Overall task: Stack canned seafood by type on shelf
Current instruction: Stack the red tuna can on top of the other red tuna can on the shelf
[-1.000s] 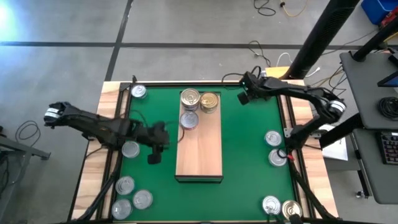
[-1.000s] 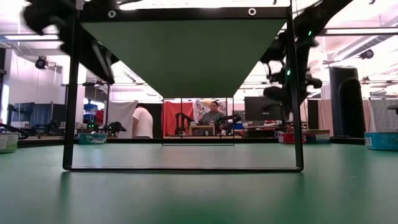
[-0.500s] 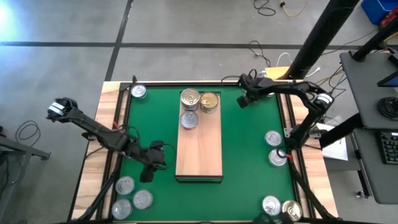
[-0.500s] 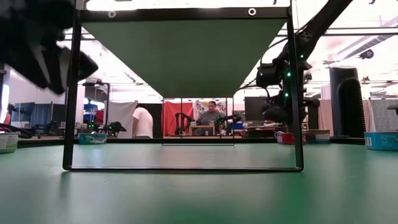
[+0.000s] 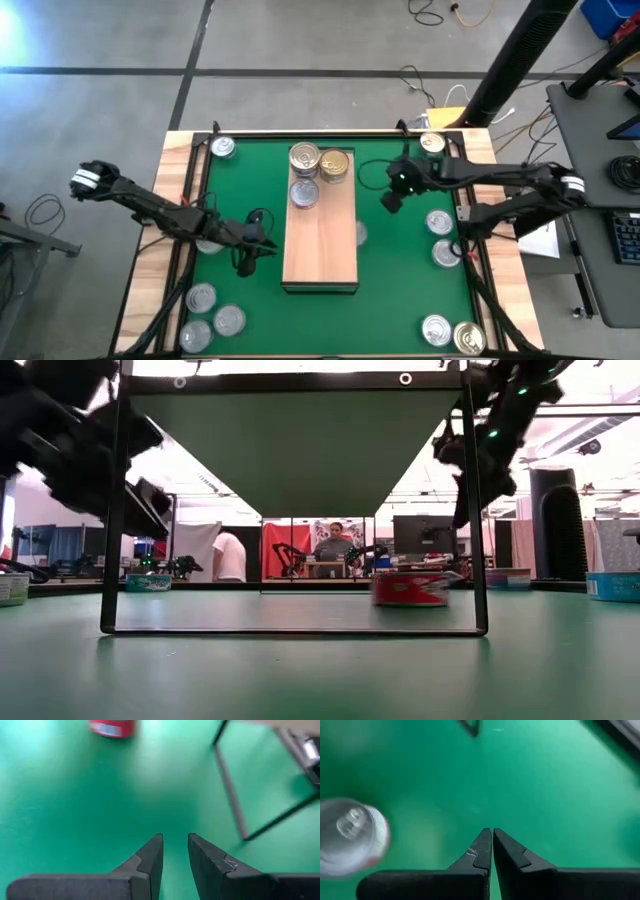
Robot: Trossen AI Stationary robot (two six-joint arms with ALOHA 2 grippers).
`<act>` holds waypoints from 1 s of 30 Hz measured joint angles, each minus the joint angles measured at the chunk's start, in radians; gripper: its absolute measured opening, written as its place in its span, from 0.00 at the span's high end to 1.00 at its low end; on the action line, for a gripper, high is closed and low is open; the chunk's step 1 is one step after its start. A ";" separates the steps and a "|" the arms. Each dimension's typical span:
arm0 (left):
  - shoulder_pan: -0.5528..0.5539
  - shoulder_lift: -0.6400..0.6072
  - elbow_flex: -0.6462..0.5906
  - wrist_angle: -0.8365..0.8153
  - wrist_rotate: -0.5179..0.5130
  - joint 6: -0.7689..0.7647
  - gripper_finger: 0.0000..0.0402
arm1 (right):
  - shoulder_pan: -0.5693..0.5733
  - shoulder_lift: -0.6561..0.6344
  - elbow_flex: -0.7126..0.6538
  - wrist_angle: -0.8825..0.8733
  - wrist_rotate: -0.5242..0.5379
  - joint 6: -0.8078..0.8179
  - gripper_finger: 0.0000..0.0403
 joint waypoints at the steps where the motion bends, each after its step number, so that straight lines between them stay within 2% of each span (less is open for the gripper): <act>1: 0.008 0.010 -0.001 0.000 0.000 0.007 0.81 | 0.004 -0.023 -0.022 0.005 -0.012 -0.005 0.98; 4: 0.014 0.041 -0.014 0.020 0.000 0.022 0.81 | 0.025 -0.076 -0.117 0.033 -0.078 -0.044 0.98; 6: 0.010 0.072 -0.033 0.077 -0.010 0.035 0.81 | 0.066 -0.098 -0.204 0.109 -0.182 -0.061 0.98; 8: 0.009 0.106 -0.052 0.163 -0.014 0.041 0.81 | 0.124 -0.116 -0.302 0.278 -0.292 -0.054 0.98; 10: 0.009 0.141 -0.066 0.241 -0.016 0.043 0.81 | 0.194 -0.121 -0.397 0.483 -0.329 -0.039 0.98; 13: 0.009 0.206 -0.068 0.366 -0.037 0.073 0.81 | 0.315 -0.096 -0.504 0.795 -0.298 -0.029 0.98; 16: 0.009 0.273 -0.068 0.453 -0.051 0.096 0.80 | 0.408 -0.057 -0.557 0.987 -0.176 -0.029 0.98; 20: 0.010 0.376 -0.087 0.604 -0.052 0.096 0.75 | 0.498 0.015 -0.574 1.055 -0.036 -0.005 0.98; 23: 0.010 0.482 -0.149 0.861 -0.069 0.095 0.69 | 0.530 0.087 -0.572 1.069 0.032 0.015 0.98; 27: 0.010 0.643 -0.200 1.177 -0.120 0.095 0.59 | 0.535 0.200 -0.540 1.156 0.039 0.010 0.98; 30: 0.010 0.751 -0.186 1.274 -0.120 0.095 0.51 | 0.525 0.306 -0.505 1.261 0.056 -0.029 0.98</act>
